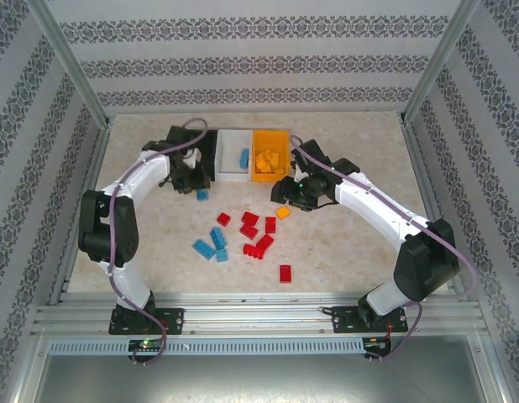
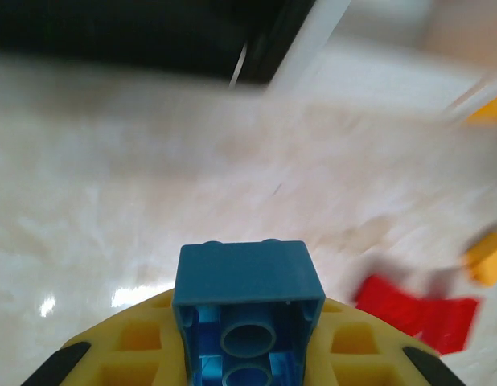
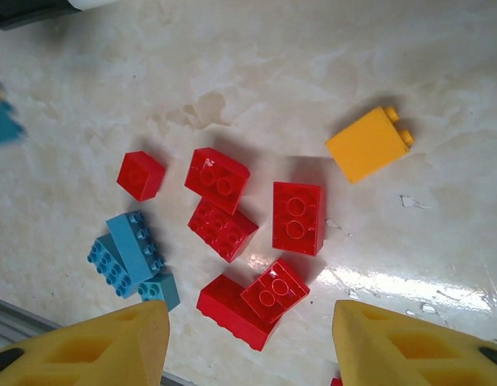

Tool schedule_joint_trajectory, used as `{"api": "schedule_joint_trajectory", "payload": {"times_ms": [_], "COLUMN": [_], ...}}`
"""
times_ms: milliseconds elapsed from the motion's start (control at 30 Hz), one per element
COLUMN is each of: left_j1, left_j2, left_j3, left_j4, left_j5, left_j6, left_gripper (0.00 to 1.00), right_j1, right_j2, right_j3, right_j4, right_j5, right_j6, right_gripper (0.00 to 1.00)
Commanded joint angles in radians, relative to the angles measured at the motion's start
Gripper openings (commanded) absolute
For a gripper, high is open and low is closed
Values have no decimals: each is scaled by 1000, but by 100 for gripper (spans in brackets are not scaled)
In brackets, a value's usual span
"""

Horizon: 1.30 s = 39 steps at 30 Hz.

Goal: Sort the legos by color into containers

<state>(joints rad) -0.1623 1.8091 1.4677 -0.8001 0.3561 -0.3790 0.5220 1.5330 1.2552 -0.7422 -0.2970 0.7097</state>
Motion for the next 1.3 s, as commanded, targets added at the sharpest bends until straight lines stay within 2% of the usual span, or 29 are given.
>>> {"api": "schedule_joint_trajectory", "payload": {"times_ms": [0, 233, 467, 633, 867, 1000, 1133, 1267], "left_j1": [13, 2, -30, -38, -41, -40, -40, -43], "left_j2": [70, 267, 463, 544, 523, 501, 457, 361], "left_j3": [143, 392, 637, 759, 789, 789, 753, 648], "left_j4": [-11, 62, -10, -82, -107, -129, -133, -104], "left_j5": [55, 141, 119, 103, 106, 102, 105, 107], "left_j6": [-83, -236, -246, -225, -209, -184, -175, -175], "left_gripper": [13, 13, 14, 30, 49, 54, 56, 57], "right_j1": [15, 13, 22, 68, 211, 286, 374, 446], "right_j2": [-43, -68, -52, -24, 7, -12, -11, 35], "right_j3": [-22, -43, -44, -94, -120, -190, -257, -274], "right_j4": [14, 9, -105, -133, -237, -230, -176, -157], "right_j5": [-4, -2, 23, 31, 87, 103, 93, 112], "right_j6": [19, 25, 2, 7, -9, 56, 141, 175], "right_gripper": [56, 56, 57, 57, 62, 67, 67, 66]}}
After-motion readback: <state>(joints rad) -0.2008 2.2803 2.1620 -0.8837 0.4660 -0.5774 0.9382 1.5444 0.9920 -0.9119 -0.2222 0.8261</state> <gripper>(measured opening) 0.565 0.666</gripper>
